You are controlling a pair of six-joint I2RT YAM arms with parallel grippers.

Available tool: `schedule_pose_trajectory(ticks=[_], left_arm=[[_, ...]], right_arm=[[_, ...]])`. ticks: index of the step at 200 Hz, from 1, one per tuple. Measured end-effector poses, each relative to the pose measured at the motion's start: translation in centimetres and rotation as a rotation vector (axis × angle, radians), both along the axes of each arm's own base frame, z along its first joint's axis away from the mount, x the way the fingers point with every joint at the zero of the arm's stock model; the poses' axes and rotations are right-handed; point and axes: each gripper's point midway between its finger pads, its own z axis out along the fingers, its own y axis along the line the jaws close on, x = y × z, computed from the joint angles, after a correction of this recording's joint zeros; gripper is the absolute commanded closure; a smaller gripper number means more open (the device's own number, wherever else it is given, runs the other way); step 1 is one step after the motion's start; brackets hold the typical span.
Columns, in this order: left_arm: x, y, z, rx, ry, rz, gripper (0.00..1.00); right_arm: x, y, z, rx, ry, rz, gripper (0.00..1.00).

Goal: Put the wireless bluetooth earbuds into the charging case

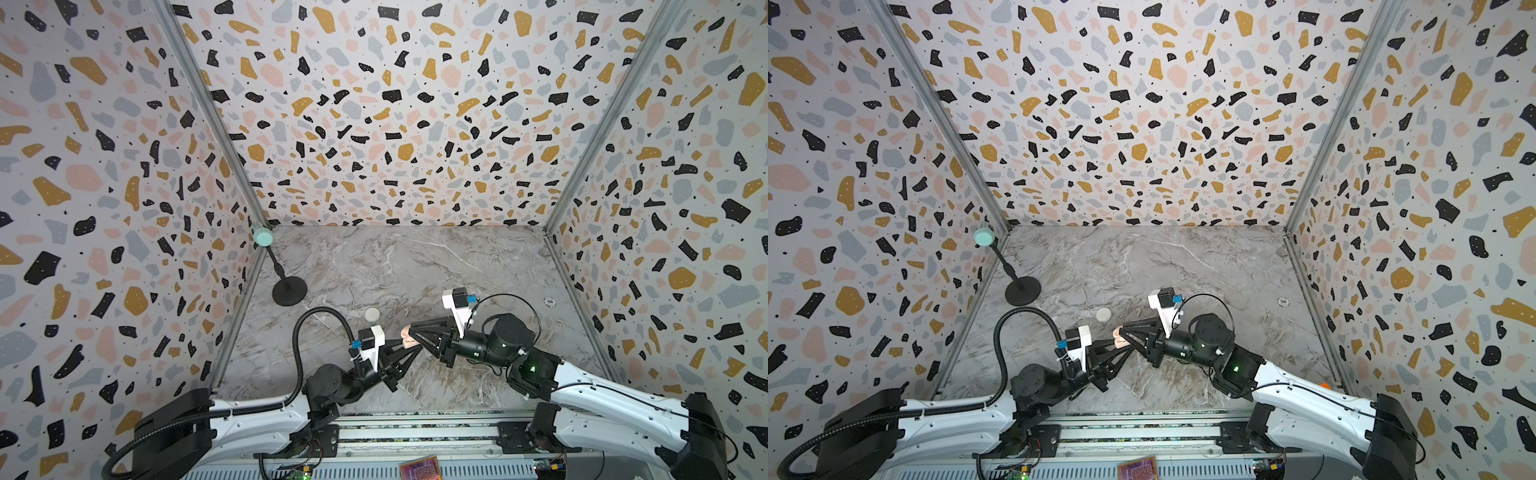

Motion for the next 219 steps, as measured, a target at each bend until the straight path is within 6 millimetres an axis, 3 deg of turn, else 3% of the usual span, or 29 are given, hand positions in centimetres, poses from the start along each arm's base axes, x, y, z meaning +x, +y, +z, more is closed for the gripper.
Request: schedule_pose_trajectory(ticks=[151,187,219], left_arm=[[-0.2,-0.1,-0.2,0.024,-0.024,-0.001,1.00],[-0.7,-0.3,-0.2,0.031,-0.039,-0.024,1.00],[-1.2,-0.3,0.1,0.031,-0.067,-0.038,1.00]], right_arm=[[0.0,-0.9,-0.3,-0.040,0.006,-0.040,0.68],[0.7,-1.5,0.8,-0.050,-0.004,-0.092,0.67],[1.0,-2.1,0.5,-0.088,-0.014,-0.124,0.57]])
